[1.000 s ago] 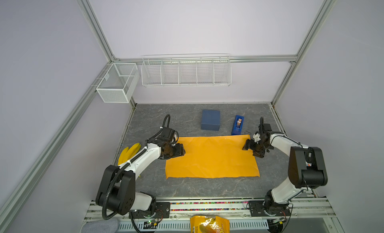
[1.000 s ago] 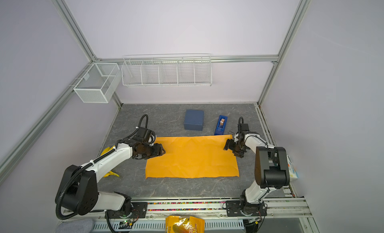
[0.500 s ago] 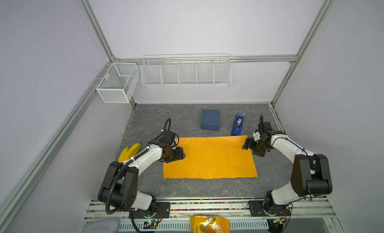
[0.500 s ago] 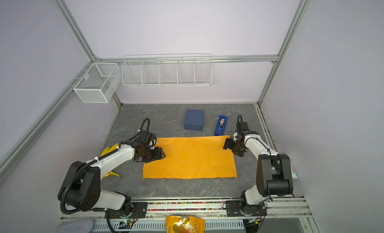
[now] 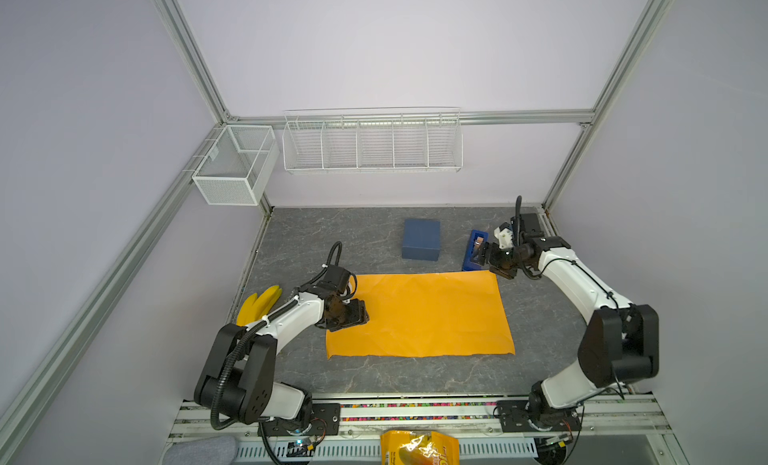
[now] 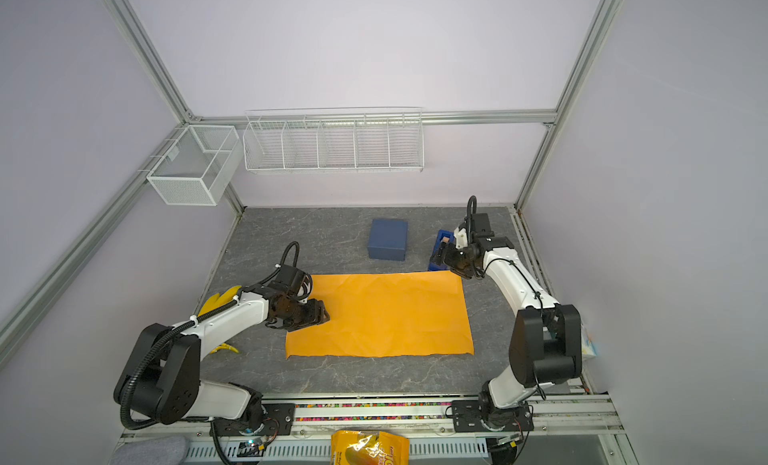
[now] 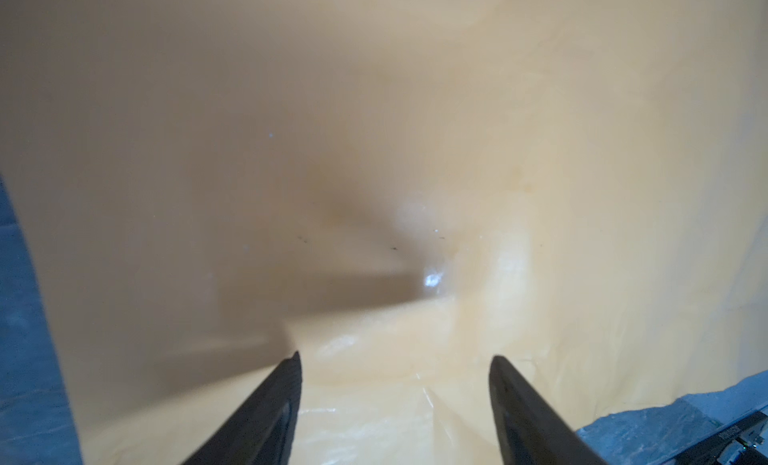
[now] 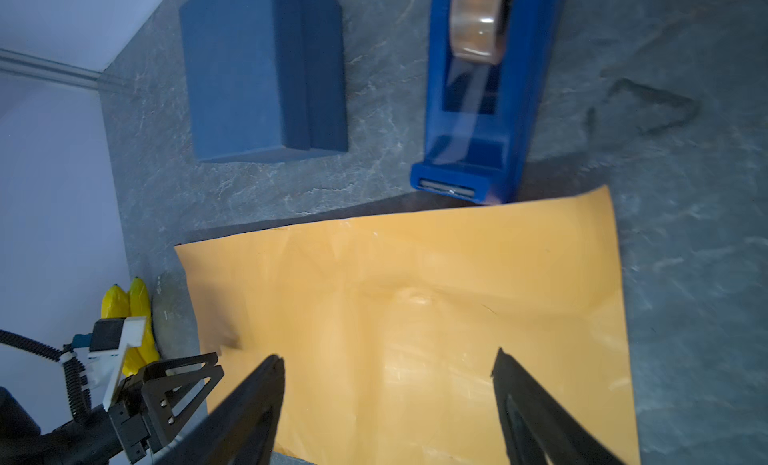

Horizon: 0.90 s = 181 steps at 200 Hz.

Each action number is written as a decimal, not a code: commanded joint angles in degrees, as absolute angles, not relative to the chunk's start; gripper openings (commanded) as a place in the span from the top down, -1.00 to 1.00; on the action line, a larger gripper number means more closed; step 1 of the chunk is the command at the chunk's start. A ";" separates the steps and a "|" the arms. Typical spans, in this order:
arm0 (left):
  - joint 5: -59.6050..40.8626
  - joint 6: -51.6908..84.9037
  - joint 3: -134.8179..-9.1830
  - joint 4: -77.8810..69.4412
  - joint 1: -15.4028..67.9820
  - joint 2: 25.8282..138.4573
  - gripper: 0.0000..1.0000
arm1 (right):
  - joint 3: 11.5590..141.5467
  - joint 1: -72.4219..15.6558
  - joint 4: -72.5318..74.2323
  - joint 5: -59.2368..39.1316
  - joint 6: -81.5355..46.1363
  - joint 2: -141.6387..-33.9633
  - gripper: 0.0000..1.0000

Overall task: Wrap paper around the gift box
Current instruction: 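Release the paper with the right gripper and reach toward the blue box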

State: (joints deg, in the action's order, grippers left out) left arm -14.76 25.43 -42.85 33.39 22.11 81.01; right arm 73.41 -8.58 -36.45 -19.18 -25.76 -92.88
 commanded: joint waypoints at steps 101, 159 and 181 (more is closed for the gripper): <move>-14.44 23.71 -55.12 29.83 21.75 82.16 -0.43 | 107.58 -14.02 -32.19 -26.86 -27.47 -125.60 -0.48; -15.88 21.62 -61.24 28.06 21.79 87.50 -0.42 | 114.39 -15.73 -32.31 -28.30 -26.86 -133.70 -0.24; -16.32 21.04 -63.37 27.43 21.76 89.52 -0.42 | 114.18 -17.07 -33.36 -27.43 -25.87 -134.18 -0.07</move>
